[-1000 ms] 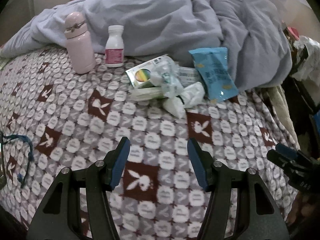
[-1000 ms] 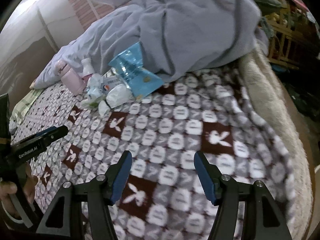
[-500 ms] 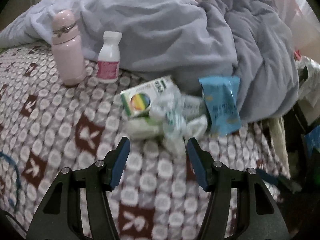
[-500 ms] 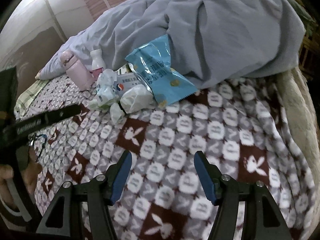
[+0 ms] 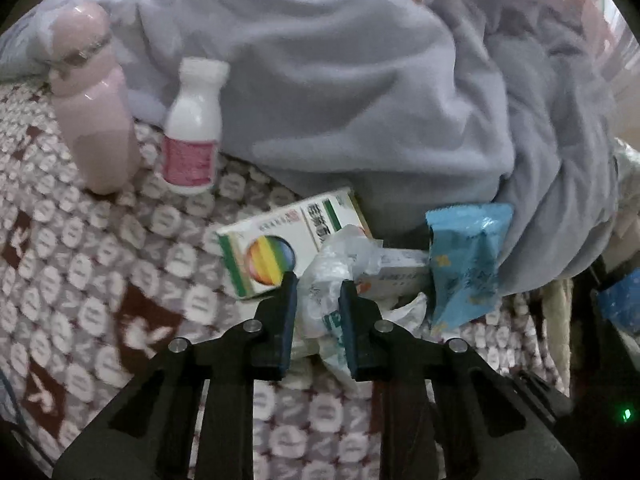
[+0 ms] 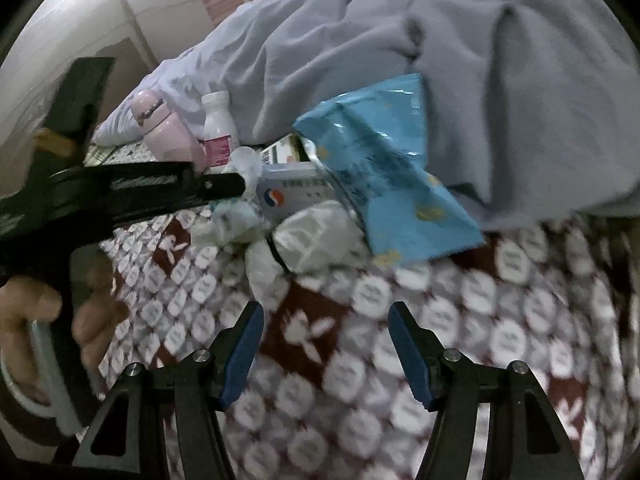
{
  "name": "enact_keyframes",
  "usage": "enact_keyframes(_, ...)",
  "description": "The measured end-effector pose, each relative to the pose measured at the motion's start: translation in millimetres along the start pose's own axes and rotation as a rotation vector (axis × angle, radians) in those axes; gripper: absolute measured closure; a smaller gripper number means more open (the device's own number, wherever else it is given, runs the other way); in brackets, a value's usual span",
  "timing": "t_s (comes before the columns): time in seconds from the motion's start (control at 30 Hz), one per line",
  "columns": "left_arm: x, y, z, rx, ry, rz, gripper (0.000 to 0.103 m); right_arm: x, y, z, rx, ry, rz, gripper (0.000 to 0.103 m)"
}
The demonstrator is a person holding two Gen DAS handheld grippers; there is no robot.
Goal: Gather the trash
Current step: 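Grasp the clear plastic wrap with the left gripper while the right grasps white tissue, then carry the plastic wrap and tissue over the bucket and open both grippers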
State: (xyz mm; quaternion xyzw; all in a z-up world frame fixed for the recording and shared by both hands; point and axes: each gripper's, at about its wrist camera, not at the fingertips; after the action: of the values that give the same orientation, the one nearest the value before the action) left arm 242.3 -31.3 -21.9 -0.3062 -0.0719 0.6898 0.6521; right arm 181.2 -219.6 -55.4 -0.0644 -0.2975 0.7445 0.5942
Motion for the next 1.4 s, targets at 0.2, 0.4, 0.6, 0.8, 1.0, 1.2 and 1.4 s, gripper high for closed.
enact_keyframes(0.2,24.9,0.9,40.8,-0.061,-0.014,0.006,0.089,18.8,-19.5,-38.3,0.035,-0.047,-0.025,0.041)
enact_keyframes(0.4,33.0,14.5,56.3,-0.071,-0.027,-0.02,0.089,29.9,-24.6,-65.9,0.026,-0.002,0.002,0.057)
enact_keyframes(0.6,23.1,31.6,58.8,-0.061,-0.016,-0.039,0.089,20.5,-12.0,-37.5,0.006,-0.042,0.011,0.073)
enact_keyframes(0.8,-8.9,60.7,64.1,-0.039,0.025,-0.082,0.089,8.4,22.8,22.3,-0.017,-0.051,0.022,0.073)
enact_keyframes(1.0,-53.0,92.2,68.6,-0.018,0.059,-0.15,0.089,-4.3,58.8,70.5,-0.05,-0.008,0.022,0.073)
enact_keyframes(1.2,-104.3,117.8,72.6,0.001,0.112,-0.221,0.089,-25.3,90.8,115.2,-0.074,0.039,0.008,0.073)
enact_keyframes(1.4,-163.9,138.7,71.7,0.02,0.17,-0.306,0.089,-58.1,114.8,160.2,-0.117,0.093,-0.057,0.073)
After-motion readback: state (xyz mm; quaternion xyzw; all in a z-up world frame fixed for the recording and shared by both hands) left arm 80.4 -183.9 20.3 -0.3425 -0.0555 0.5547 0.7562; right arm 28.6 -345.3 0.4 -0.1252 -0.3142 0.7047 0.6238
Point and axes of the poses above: each gripper's, at about its wrist camera, not at the fingertips, and z roughly against the way its jaws point, x to its left, y to its underside, and after that the axes turned 2 degrees about x, right-handed
